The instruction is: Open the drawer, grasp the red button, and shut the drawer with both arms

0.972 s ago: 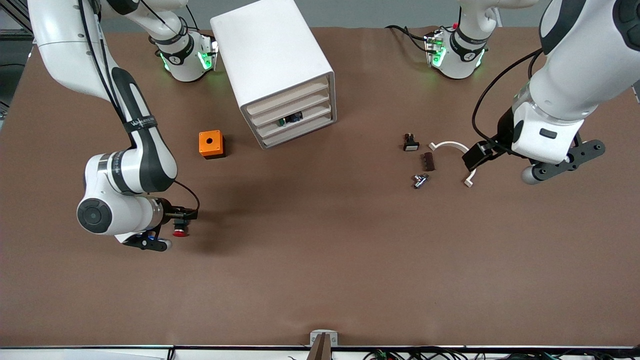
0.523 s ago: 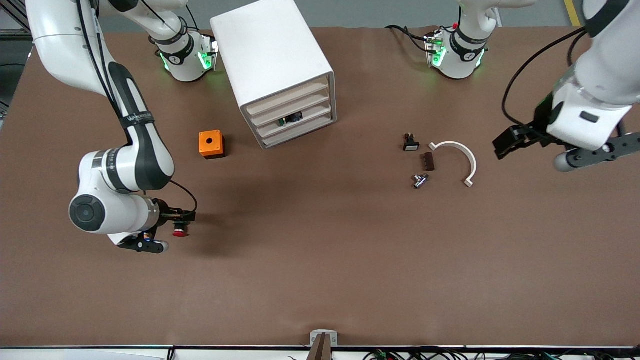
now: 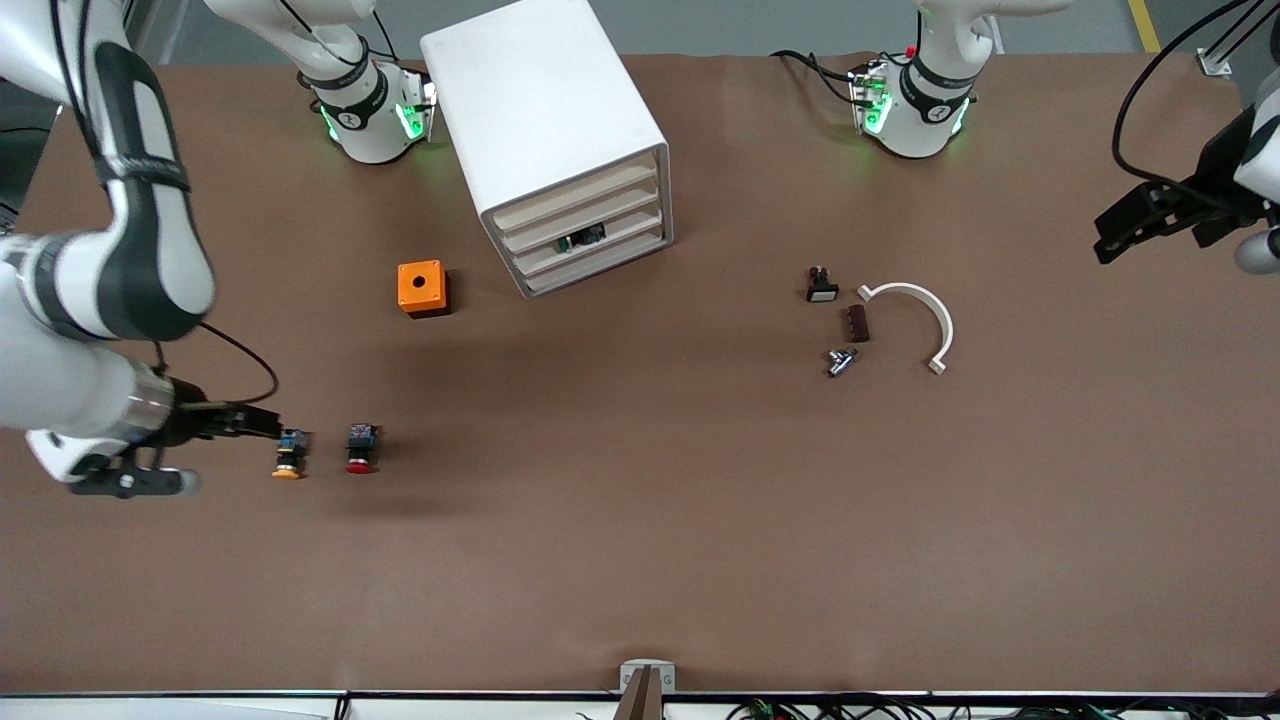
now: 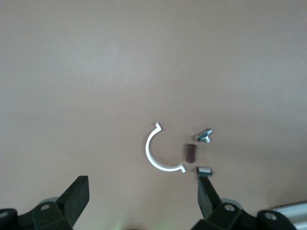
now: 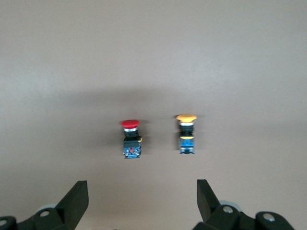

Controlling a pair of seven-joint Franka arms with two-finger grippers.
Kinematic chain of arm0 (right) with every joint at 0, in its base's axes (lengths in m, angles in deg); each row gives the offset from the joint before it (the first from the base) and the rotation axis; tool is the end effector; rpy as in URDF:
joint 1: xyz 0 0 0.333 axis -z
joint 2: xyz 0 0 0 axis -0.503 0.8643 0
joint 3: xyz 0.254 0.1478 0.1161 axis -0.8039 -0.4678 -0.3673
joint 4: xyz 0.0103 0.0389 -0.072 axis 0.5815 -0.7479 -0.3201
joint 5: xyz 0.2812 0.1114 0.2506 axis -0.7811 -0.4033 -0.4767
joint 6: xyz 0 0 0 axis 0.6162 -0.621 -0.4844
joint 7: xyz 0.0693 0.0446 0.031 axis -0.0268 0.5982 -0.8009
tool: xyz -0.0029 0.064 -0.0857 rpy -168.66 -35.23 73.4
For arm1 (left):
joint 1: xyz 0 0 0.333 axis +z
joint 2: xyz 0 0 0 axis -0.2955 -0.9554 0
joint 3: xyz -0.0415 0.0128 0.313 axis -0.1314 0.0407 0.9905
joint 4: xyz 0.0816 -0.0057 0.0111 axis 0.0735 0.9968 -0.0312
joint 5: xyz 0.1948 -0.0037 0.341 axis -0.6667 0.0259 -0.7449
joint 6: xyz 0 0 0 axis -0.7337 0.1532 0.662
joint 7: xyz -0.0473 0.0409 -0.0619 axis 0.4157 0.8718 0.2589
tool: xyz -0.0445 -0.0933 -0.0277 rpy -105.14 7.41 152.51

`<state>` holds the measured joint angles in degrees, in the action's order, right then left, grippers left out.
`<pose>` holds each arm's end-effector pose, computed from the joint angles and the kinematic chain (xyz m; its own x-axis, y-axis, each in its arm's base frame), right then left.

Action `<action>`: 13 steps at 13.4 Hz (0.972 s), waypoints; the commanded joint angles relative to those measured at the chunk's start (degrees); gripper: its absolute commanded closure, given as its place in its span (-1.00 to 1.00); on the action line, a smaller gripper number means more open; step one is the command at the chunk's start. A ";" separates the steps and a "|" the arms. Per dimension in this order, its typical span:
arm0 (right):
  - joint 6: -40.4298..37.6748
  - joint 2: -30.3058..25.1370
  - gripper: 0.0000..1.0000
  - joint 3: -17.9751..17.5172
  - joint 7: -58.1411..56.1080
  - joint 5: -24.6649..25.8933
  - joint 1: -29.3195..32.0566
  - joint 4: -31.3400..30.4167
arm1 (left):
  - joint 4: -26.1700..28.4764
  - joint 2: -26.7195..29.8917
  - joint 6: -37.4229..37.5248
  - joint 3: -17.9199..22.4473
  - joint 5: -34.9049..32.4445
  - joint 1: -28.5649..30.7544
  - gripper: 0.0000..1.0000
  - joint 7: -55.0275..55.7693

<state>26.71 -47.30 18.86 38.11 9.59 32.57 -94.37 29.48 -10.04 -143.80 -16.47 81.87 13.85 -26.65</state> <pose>0.6682 -0.0114 0.4490 0.9995 -0.0278 -0.0123 -0.0284 -0.9984 -0.0495 0.5447 -0.0557 0.6785 0.9940 0.1094 0.0005 0.1092 -0.9921 -0.0620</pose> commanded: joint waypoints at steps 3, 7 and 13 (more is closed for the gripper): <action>-6.14 -11.29 -1.00 -0.75 -3.88 -0.58 2.55 -2.94 | 3.17 4.23 1.63 0.57 0.21 0.08 -0.99 -2.12; -16.18 -15.61 -1.00 -0.66 -4.24 -0.76 4.57 -1.89 | 7.12 7.22 1.55 0.48 0.30 0.17 -0.99 -2.21; -19.19 -17.54 -1.00 -0.48 -4.77 0.38 5.80 -0.92 | 12.57 11.09 -0.21 -2.33 0.83 2.72 -0.99 -2.21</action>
<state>6.73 -62.75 18.91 33.62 9.71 36.59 -94.57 38.87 -1.62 -142.50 -17.62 81.88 15.39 -27.81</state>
